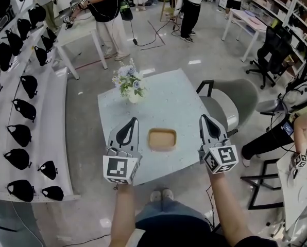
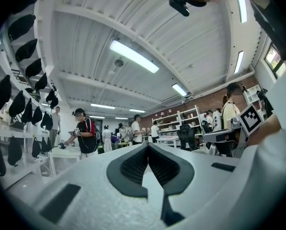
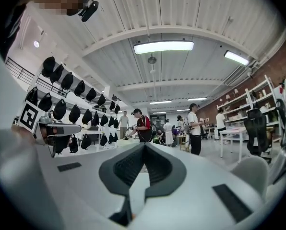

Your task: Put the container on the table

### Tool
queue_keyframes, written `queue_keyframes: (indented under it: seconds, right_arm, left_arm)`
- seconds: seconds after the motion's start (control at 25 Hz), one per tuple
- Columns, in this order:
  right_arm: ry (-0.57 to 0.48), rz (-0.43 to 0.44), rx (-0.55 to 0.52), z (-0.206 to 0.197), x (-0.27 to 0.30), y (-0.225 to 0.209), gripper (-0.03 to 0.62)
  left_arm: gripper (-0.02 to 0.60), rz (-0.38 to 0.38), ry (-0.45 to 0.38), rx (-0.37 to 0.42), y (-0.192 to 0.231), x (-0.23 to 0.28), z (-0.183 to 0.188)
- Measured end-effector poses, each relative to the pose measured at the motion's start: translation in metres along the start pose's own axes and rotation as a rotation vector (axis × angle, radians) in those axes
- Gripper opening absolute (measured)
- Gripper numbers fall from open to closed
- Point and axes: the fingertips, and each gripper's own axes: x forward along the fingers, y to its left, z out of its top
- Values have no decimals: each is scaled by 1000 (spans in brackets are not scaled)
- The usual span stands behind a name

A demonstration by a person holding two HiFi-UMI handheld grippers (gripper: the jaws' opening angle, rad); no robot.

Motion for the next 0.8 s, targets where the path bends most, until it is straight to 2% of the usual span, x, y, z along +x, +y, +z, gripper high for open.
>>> queue_keyframes:
  seconds: [0.8]
  right_arm:
    - [8, 3, -5, 0, -19, 1, -3]
  left_arm:
    - [2, 14, 5, -10, -6, -16, -3]
